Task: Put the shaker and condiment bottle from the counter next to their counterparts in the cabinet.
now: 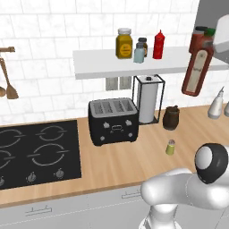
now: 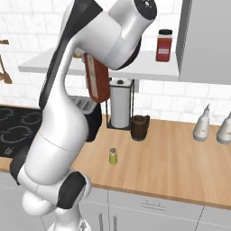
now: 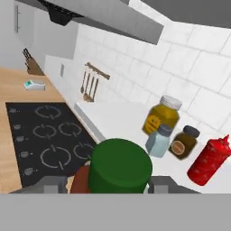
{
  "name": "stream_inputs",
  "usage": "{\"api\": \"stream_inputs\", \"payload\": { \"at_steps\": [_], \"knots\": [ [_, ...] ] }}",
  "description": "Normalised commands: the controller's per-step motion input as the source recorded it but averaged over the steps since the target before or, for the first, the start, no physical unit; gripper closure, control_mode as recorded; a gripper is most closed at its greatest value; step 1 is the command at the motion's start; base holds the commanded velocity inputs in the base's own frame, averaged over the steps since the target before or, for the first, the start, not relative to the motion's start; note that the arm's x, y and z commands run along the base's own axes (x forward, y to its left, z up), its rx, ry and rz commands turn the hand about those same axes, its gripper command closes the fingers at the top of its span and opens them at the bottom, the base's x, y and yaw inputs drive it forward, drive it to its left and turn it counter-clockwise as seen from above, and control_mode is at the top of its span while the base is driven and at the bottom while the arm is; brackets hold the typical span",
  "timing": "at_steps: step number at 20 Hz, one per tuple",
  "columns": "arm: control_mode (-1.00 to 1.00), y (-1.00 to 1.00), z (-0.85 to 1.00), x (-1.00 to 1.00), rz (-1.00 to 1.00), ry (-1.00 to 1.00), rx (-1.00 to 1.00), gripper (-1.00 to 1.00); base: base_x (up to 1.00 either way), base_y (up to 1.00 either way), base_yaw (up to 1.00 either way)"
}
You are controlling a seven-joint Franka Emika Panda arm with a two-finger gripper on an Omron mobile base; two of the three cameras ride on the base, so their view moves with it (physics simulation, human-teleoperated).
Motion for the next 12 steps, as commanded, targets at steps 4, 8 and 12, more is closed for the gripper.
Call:
{"api": "stream_inputs", "payload": {
  "at_steps": [4,8,12],
  "knots": [
    [-1.00,0.00,0.51,0.00,-0.25,-0.03,0.10,1.00,0.00,0.00,0.00],
    [-1.00,0.01,0.03,0.00,-0.05,0.00,0.00,1.00,0.00,0.00,0.00],
    [-1.00,0.00,0.00,0.00,-0.01,-0.04,-0.06,1.00,0.00,0.00,0.00]
  ]
}}
